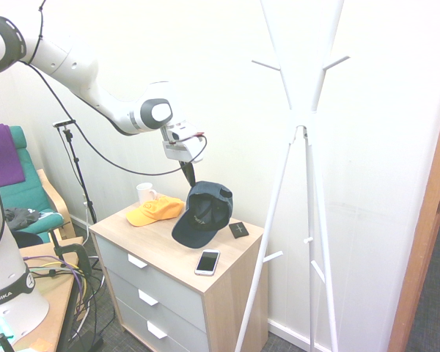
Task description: Hang the cap
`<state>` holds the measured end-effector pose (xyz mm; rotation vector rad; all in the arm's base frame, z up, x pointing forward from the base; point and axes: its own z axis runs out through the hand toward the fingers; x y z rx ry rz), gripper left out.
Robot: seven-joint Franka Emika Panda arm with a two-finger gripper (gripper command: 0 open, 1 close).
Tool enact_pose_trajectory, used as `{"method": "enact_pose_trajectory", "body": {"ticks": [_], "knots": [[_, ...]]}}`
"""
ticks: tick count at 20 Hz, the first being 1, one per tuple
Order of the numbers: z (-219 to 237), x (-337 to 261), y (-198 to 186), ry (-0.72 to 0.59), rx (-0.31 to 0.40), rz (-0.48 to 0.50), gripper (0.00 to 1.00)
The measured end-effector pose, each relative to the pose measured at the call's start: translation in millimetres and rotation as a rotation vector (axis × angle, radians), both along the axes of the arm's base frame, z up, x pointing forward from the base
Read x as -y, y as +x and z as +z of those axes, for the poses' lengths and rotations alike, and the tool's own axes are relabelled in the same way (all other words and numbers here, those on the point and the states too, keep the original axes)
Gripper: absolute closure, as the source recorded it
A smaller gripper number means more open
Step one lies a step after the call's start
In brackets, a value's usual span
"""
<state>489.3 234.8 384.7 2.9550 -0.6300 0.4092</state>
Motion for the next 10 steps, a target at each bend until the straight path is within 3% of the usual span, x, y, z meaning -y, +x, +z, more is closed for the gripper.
{"method": "enact_pose_trajectory", "body": {"ticks": [10], "knots": [[221,26,-11,-0.344,0.226,-0.018,1.00]]}}
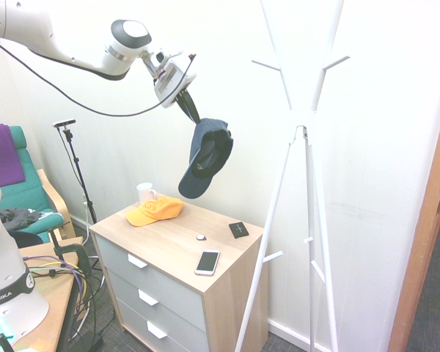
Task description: Hang the cap
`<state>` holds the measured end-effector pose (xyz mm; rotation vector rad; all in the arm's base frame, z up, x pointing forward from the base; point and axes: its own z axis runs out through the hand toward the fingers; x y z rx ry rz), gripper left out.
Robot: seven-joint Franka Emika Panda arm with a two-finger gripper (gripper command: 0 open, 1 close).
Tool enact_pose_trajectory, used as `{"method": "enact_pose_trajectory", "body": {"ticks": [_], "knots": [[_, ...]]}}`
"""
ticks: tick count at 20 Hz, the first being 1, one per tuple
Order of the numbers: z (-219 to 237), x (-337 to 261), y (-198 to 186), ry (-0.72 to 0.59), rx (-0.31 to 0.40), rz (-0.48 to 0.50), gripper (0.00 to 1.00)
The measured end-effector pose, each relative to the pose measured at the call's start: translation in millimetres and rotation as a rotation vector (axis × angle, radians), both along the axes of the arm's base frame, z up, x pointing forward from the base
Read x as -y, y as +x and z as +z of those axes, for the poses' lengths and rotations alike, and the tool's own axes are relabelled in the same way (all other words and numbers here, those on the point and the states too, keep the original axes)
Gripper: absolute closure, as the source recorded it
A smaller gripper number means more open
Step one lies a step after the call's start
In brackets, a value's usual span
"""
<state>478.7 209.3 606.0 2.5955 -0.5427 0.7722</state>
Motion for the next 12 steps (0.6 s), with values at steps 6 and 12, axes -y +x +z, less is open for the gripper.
{"method": "enact_pose_trajectory", "body": {"ticks": [6,12], "knots": [[108,27,-6,-0.130,0.138,-0.050,1.00],[192,95,-31,-0.152,0.220,-0.115,1.00]]}}
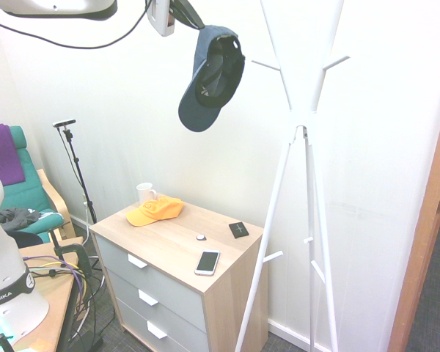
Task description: Hang the cap
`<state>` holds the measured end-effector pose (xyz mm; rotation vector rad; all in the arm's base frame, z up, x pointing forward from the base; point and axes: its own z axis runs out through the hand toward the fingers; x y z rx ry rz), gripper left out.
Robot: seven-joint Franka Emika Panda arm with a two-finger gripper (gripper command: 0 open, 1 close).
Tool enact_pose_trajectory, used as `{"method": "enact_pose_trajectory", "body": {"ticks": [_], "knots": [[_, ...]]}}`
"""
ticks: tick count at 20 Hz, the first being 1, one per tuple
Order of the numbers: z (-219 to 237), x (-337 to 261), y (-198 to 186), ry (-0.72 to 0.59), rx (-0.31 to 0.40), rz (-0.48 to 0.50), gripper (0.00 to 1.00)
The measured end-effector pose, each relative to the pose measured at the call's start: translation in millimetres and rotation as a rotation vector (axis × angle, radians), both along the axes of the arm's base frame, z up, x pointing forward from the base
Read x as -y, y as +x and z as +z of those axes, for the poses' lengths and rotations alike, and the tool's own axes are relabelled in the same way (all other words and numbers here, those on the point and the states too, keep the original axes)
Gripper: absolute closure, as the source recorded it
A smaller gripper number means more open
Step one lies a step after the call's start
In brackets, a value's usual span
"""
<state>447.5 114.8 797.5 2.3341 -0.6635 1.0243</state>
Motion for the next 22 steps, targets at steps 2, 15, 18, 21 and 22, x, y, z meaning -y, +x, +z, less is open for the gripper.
{"method": "enact_pose_trajectory", "body": {"ticks": [2,15,18,21,22], "knots": [[10,27,-6,0.004,0.007,-0.027,1.00],[-71,141,16,0.097,-0.021,-0.060,1.00],[-90,142,21,0.101,-0.039,-0.048,1.00],[-98,140,21,0.103,-0.051,-0.041,1.00],[-100,139,22,0.103,-0.053,-0.039,1.00]]}}
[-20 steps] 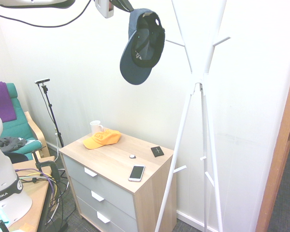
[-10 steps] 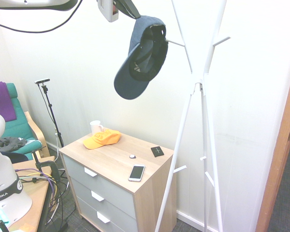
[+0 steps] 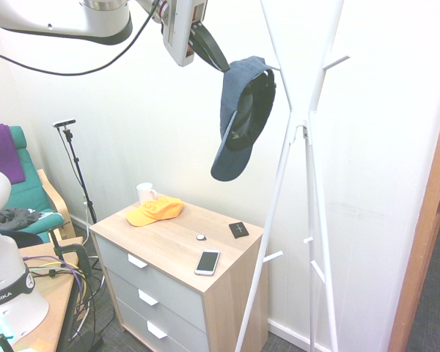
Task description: Hang the cap
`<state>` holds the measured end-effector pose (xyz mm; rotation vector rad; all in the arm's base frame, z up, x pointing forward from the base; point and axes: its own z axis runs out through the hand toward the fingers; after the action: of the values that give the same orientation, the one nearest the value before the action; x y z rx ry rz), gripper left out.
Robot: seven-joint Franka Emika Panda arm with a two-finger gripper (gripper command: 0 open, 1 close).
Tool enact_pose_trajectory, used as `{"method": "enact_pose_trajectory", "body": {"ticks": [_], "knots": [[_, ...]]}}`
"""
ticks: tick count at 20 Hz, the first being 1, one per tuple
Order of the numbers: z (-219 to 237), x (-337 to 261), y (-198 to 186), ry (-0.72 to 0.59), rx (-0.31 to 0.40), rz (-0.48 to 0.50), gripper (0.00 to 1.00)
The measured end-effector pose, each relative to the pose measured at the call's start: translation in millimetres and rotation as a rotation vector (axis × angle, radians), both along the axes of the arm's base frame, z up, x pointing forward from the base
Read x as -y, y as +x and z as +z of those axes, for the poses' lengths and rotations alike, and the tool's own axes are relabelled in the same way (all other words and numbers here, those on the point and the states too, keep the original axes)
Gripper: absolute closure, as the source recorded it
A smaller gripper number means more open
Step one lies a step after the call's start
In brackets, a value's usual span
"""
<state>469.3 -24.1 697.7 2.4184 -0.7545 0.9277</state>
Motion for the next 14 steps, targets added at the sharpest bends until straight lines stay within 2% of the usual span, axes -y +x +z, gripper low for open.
{"method": "enact_pose_trajectory", "body": {"ticks": [1,2,7,14], "knots": [[-3,0,0,0.003,-0.005,0.001,1.00],[-7,-1,1,0.008,-0.008,0.003,0.00],[-22,-1,1,0.029,-0.015,0.006,0.00],[-17,-2,-3,0.037,-0.003,0.005,0.00]]}}
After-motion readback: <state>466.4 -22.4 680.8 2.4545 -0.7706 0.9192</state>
